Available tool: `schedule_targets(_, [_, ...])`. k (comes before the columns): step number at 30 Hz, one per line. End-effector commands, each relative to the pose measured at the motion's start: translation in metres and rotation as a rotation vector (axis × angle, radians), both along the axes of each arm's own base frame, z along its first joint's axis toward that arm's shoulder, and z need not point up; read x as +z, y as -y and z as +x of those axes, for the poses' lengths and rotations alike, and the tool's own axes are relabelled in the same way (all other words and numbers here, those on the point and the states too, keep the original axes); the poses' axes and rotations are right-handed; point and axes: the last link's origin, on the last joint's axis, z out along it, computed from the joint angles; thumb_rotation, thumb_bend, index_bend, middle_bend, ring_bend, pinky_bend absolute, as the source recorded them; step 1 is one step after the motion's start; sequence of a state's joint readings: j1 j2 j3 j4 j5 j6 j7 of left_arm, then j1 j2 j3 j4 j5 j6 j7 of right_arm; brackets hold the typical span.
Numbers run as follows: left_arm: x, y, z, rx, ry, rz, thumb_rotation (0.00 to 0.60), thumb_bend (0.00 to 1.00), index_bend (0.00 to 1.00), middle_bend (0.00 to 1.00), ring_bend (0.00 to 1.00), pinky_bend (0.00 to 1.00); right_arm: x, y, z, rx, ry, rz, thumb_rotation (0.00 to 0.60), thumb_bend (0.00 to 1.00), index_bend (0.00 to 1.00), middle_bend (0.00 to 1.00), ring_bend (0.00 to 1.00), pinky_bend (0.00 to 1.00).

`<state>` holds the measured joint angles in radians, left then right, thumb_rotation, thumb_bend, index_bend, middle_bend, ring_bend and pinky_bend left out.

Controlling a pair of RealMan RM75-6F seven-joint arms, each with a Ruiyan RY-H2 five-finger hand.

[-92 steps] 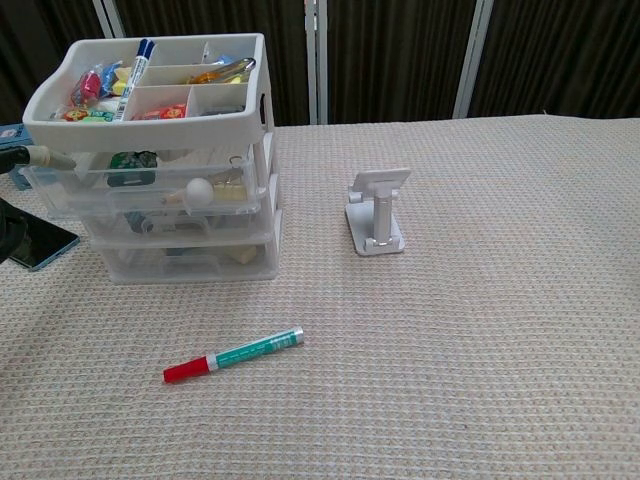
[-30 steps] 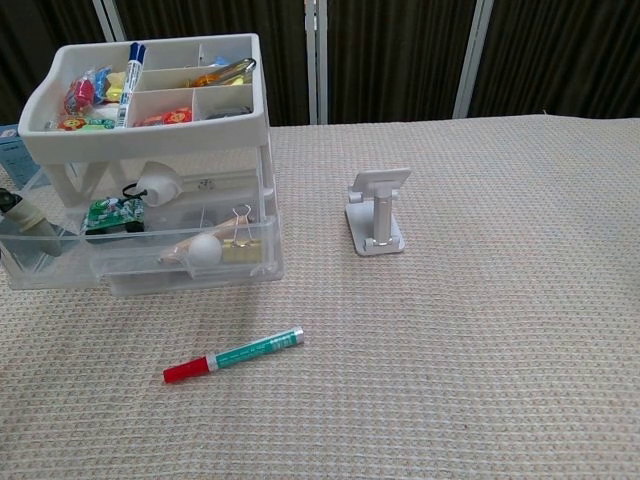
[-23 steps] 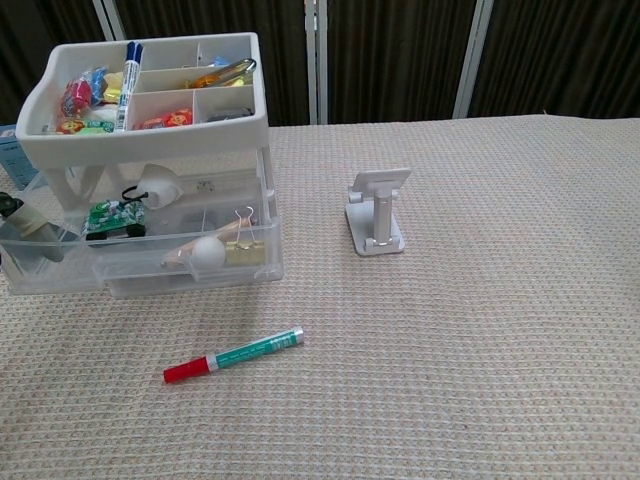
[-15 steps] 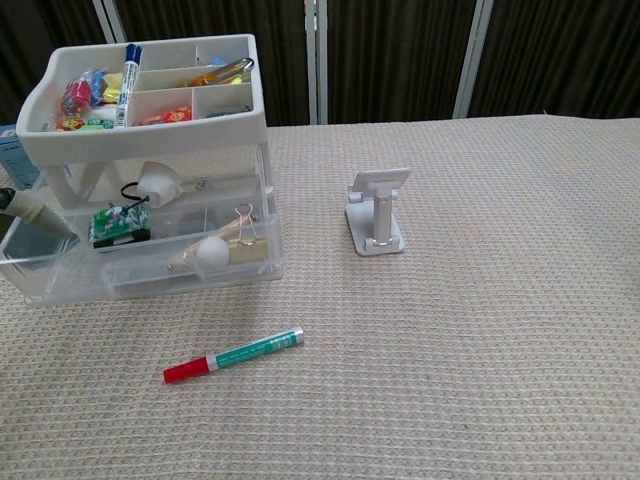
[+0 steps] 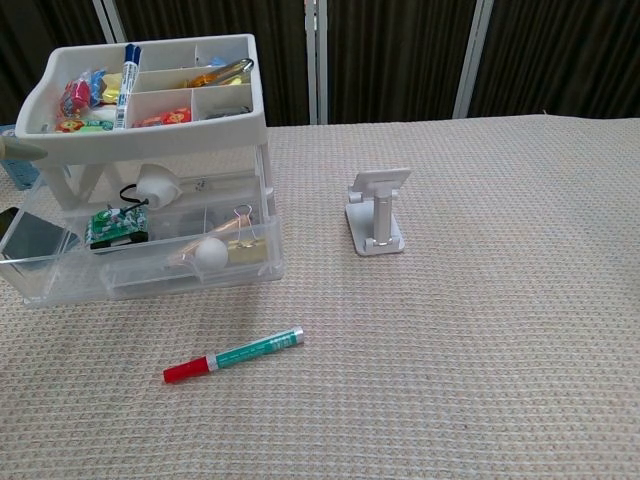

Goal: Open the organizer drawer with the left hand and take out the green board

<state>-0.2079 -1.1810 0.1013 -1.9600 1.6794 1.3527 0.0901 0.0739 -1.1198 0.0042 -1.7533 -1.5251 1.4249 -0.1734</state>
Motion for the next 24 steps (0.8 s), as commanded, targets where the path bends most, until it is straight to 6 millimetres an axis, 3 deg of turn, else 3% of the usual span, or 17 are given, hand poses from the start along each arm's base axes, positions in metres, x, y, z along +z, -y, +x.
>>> schedule_targets(1, [0.009,0.0,0.003,-0.029,-0.026,0.044,0.6,0.55,0.09,0.76,0.77,0.63,0.0,0.0,0.0,0.001,-0.001,0.001,0.6,0.02,0.11,0.0,0.0,0.0])
schedule_targets(9, [0.043,-0.003,0.027,-0.102,-0.056,0.163,0.6,0.33,0.22,0.76,0.77,0.63,0.0,-0.001,0.0,0.003,0.001,0.002,0.6,0.01,0.11,0.0,0.0,0.0])
schedule_targets(16, [0.07,-0.026,0.053,-0.132,-0.158,0.243,0.6,0.12,0.28,0.76,0.77,0.63,-0.002,-0.001,0.001,0.002,-0.001,0.01,0.6,0.02,0.11,0.0,0.0,0.0])
schedule_targets(24, [0.069,-0.06,0.07,-0.131,-0.354,0.276,0.6,0.01,0.36,0.76,0.77,0.63,-0.002,0.0,0.0,-0.002,0.004,0.016,0.6,0.01,0.11,0.0,0.0,0.0])
